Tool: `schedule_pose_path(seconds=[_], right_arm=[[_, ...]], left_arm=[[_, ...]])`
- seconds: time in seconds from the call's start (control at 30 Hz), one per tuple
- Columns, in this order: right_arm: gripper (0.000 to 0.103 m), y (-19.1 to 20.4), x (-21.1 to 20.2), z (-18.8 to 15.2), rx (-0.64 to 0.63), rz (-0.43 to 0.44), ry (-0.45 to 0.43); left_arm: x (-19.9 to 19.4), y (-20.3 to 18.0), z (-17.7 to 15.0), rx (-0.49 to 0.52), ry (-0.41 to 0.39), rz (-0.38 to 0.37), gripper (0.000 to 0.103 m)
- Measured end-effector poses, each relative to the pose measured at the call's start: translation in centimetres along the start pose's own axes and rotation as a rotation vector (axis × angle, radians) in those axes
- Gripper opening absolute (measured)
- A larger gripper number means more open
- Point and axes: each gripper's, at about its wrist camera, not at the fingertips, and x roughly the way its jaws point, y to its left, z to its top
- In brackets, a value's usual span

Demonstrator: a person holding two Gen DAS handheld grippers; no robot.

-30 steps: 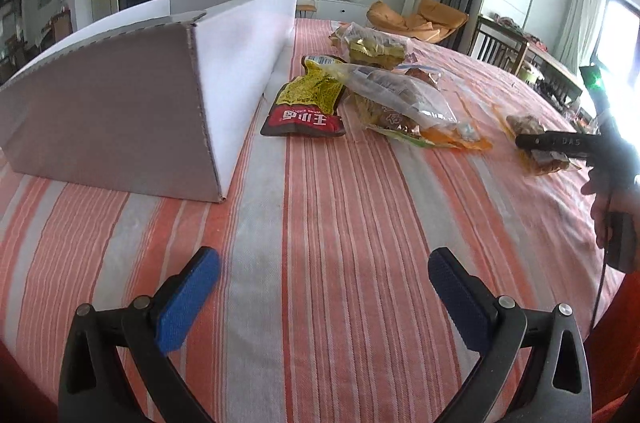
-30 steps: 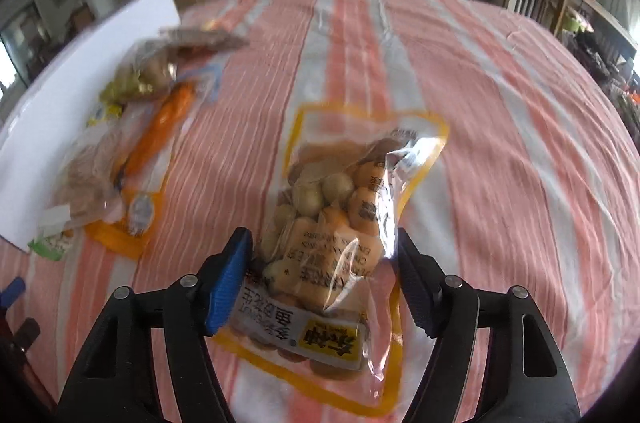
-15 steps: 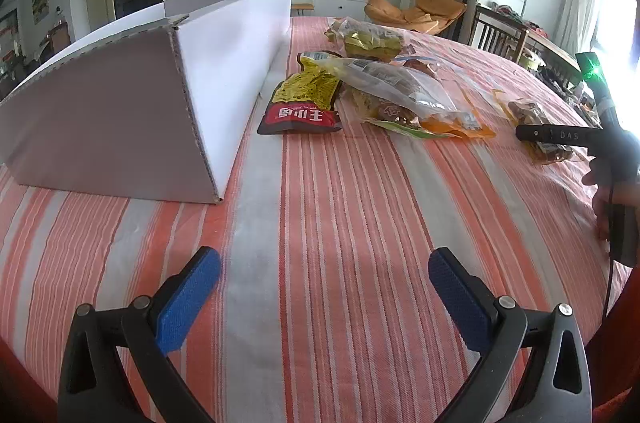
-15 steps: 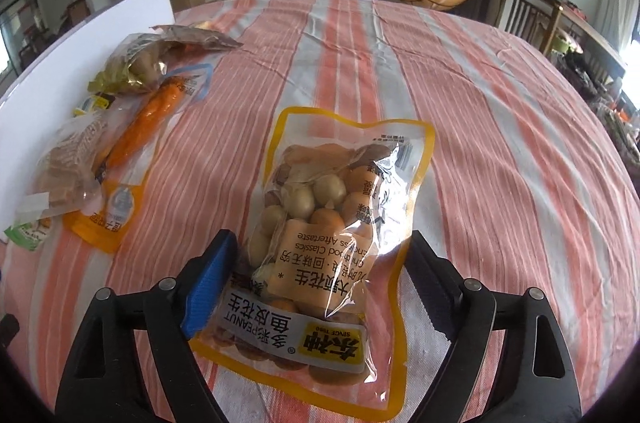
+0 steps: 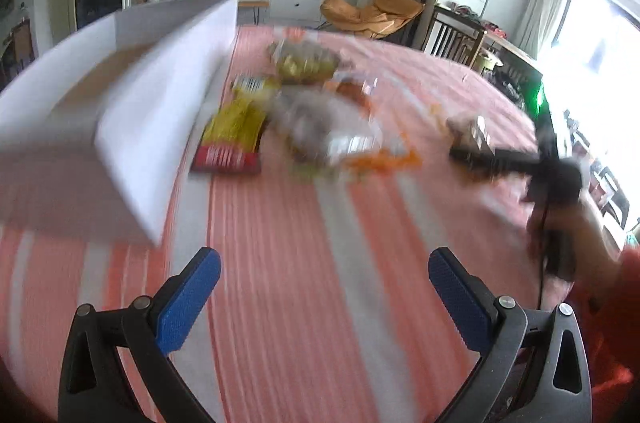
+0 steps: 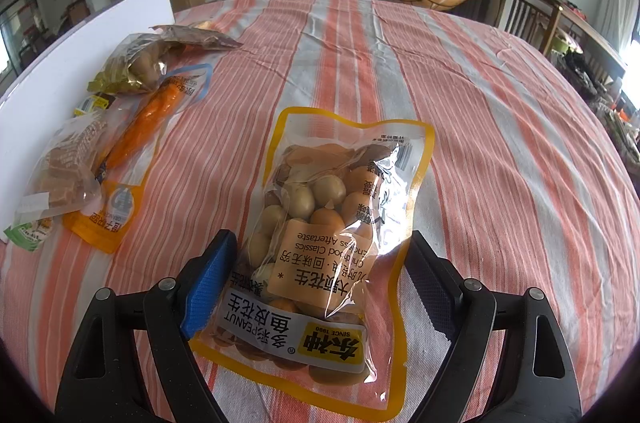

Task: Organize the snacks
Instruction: 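Lift the peanut bag with the right gripper while the left gripper grasps a clear biscuit bag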

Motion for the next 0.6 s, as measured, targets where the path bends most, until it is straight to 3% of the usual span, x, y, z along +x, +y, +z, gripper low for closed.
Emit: schedule_pose_path(seconds=[0.07,0.17,0.27,0.43,0.5,0.57,0.6], right_arm=[[0.087,0.0,0.0,0.0,0.000,0.000,0.000],[0.087,0.0,0.0,0.0,0.000,0.001,0.000],[0.087,0.0,0.0,0.0,0.000,0.001,0.000],[0.087,0.0,0.0,0.0,0.000,0.001,0.000],[0.087,0.0,-0.1,0.0,0.000,0.002,0.000],[0.087,0.0,-0.1,-0.1,0.000,0.002,0.000],[0.087,-0.1,-0.1,-0.1,0.001,0.003,0.000]], left_arm=[[0.9,-0.6,3.0,0.011,0.036,0.000,0.102],[4.3,-1.4,7.7,0.020,0.154,0.025,0.102],[8.9,-1.6,10.9,0.000,0.267,0.089,0.102],[14.8,-1.4,13.6,-0.024,0.360,0.250,0.102],[16.1,-1.7,13.8,-0.022,0.377,0.292,0.089],[15.9,-1.9,13.6,-0.014,0.347,0.300,0.058],[15.5,-1.9,13.5,-0.015,0.337,0.291,0.055]])
